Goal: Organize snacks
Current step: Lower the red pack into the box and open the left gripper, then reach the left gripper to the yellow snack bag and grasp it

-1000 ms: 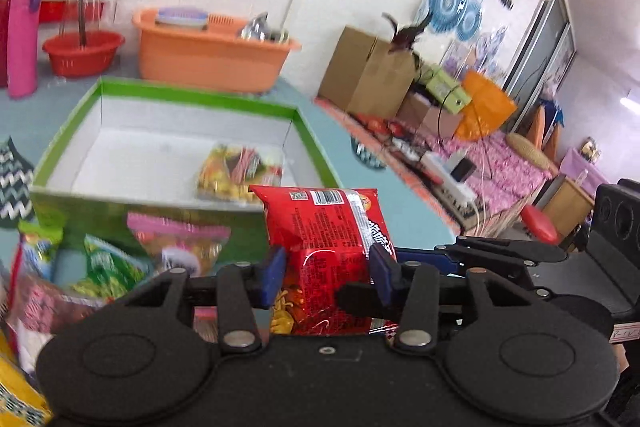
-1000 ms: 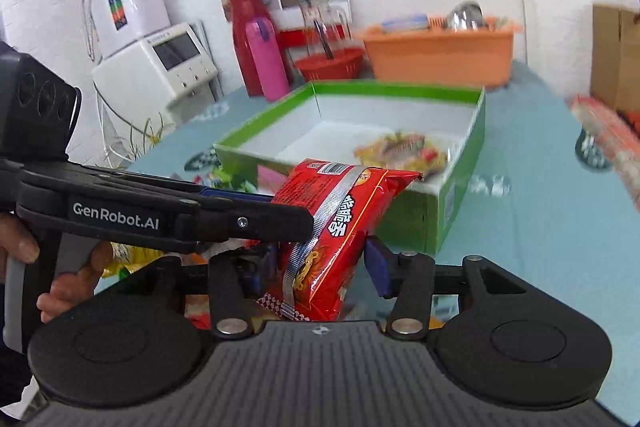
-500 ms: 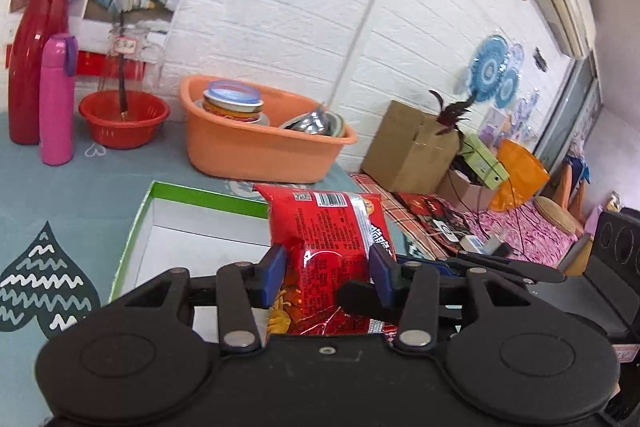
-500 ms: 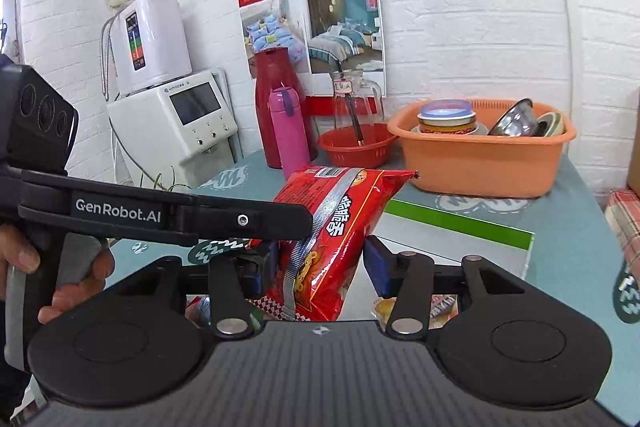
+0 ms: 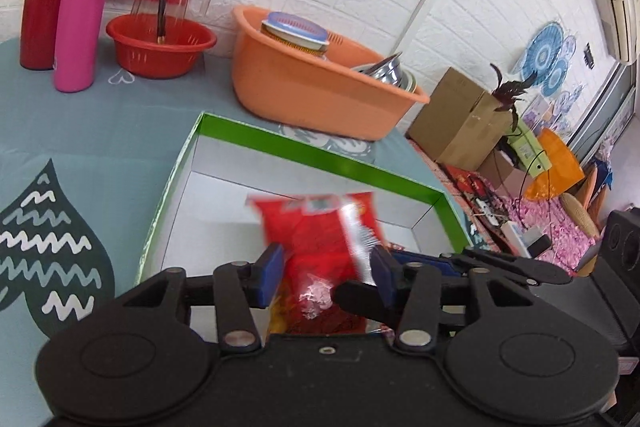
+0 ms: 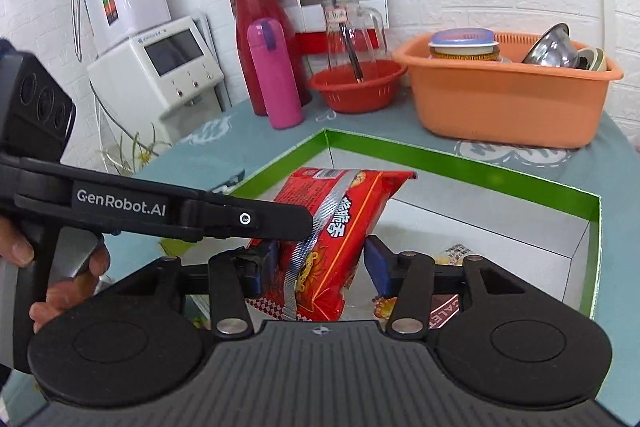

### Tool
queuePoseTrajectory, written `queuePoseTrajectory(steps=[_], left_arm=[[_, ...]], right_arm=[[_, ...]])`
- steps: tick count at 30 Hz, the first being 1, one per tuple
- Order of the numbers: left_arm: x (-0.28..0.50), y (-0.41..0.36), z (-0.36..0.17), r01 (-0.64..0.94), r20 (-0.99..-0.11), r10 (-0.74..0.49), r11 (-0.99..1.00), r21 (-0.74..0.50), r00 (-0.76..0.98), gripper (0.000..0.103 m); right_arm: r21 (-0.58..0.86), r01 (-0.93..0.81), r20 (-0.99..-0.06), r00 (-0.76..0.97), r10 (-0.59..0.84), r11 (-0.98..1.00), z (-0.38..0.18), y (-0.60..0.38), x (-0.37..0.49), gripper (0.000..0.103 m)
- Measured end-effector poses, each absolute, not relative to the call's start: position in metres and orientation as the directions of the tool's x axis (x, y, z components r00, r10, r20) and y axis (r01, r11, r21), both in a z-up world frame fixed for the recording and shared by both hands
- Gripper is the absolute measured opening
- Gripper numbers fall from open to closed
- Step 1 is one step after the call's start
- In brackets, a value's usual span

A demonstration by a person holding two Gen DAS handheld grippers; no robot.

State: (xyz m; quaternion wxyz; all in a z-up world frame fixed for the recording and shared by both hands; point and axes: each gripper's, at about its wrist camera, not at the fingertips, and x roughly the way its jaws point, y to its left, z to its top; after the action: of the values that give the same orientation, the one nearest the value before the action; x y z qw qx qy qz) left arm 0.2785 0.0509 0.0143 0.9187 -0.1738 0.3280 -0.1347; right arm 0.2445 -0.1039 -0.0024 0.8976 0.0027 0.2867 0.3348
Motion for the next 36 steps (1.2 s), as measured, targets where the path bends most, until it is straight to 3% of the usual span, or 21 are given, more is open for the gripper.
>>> queuePoseTrajectory(steps=[1,2,3,8,17,27,31,36], left_arm=[[0.279,0.05,0.014,0.126,-0.564,-0.353,0.908,-0.4,0.746,0.103],[0.277,0.049,0.015,0.12,-0.566,-0.341,0.913,-0.391,0.751,0.103],[0.273,0.047,0.017,0.121,-0.562,-0.329,0.919,-0.375,0.759,0.103],[0.244,0.044,0.043,0.151,-0.526,-0.341,0.917,-0.37,0.779,0.103],[0.144,0.029,0.108,0.188,-0.435,-0.31,0.935,-0.3,0.846,0.103],[0.057,0.026,0.095,0.198,-0.403,-0.306,0.937,-0.287,0.863,0.103],[0.037,0.026,0.069,0.203,-0.43,-0.333,0.925,-0.321,0.839,0.103],[0.03,0.011,0.036,0.251,-0.497,-0.394,0.91,-0.331,0.773,0.103]], right_arm=[[0.167,-0.602,-0.518,0.621,0.588,0.781,-0.004,-0.101,0.244,0.088],[0.134,-0.599,-0.523,0.634,0.57,0.789,-0.004,-0.099,0.242,0.101],[0.105,-0.593,-0.523,0.65,0.552,0.798,-0.003,-0.098,0.24,0.103],[0.083,-0.574,-0.489,0.689,0.535,0.815,0.016,-0.113,0.226,0.103],[0.036,-0.531,-0.335,0.792,0.511,0.846,0.077,-0.158,0.142,0.103],[0.076,-0.535,-0.2,0.818,0.539,0.841,0.09,-0.205,0.055,0.103],[0.073,-0.532,-0.236,0.813,0.533,0.844,0.065,-0.214,0.032,0.103],[0.08,-0.526,-0.367,0.774,0.516,0.847,0.025,-0.217,0.017,0.103]])
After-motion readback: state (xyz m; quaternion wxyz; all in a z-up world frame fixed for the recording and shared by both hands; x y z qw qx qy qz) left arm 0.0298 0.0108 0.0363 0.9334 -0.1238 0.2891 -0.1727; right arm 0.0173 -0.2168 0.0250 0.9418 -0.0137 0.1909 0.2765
